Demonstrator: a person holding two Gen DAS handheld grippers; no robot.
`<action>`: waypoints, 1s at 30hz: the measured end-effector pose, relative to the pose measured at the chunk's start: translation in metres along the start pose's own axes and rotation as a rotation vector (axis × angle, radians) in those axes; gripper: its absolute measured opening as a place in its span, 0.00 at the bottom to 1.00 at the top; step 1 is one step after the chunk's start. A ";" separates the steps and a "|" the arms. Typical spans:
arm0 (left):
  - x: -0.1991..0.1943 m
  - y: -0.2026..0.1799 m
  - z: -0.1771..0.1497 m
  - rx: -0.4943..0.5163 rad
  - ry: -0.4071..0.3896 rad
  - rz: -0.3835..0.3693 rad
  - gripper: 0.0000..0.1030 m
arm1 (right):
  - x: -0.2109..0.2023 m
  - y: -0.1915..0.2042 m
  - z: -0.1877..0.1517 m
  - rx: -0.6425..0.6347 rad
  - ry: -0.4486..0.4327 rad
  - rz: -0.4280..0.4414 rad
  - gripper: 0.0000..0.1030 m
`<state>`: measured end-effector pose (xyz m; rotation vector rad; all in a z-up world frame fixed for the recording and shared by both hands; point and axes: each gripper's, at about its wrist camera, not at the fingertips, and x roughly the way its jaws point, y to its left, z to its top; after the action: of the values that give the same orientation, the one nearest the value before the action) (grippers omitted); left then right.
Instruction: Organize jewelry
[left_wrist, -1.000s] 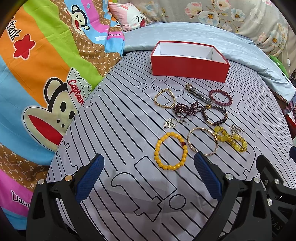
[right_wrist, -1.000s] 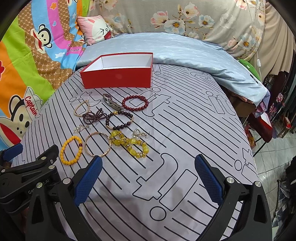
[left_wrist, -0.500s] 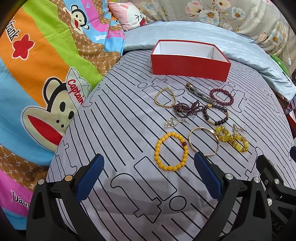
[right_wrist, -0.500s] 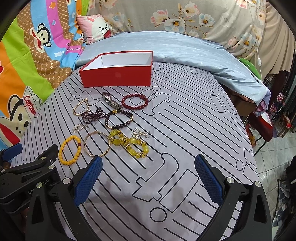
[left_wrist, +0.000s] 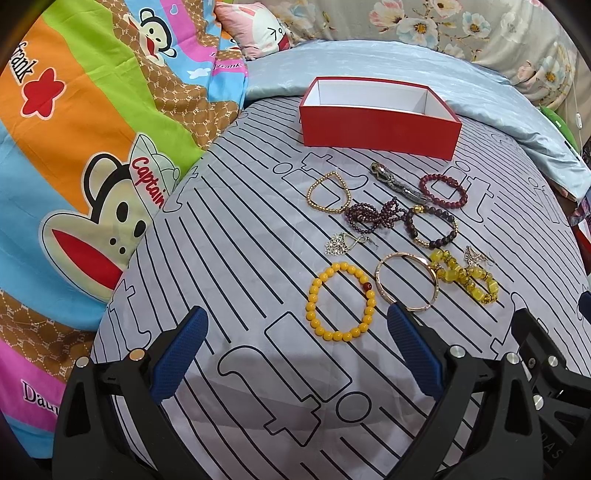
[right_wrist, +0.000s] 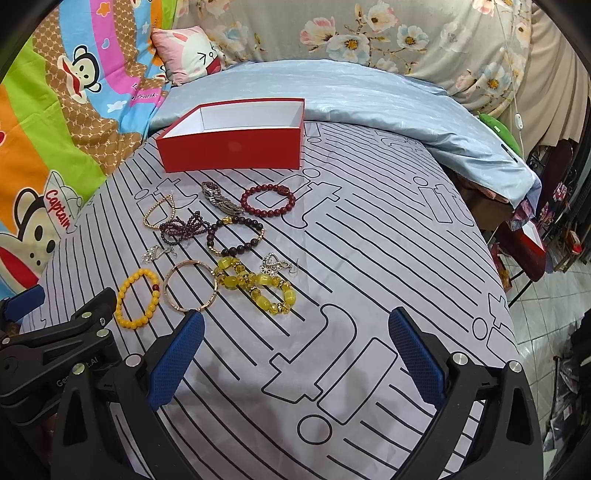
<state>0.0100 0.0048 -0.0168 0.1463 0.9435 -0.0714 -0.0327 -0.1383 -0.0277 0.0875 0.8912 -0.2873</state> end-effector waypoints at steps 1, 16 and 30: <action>0.000 -0.001 0.000 0.000 0.000 0.001 0.90 | 0.000 0.000 0.000 0.000 0.000 0.000 0.94; 0.025 0.026 -0.007 -0.090 0.043 -0.074 0.90 | 0.008 -0.003 -0.004 -0.020 0.021 -0.017 0.93; 0.066 0.018 -0.007 -0.036 0.092 -0.083 0.67 | 0.022 -0.003 -0.007 -0.015 0.060 0.000 0.93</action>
<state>0.0450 0.0238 -0.0727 0.0783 1.0425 -0.1249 -0.0256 -0.1443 -0.0487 0.0821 0.9525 -0.2793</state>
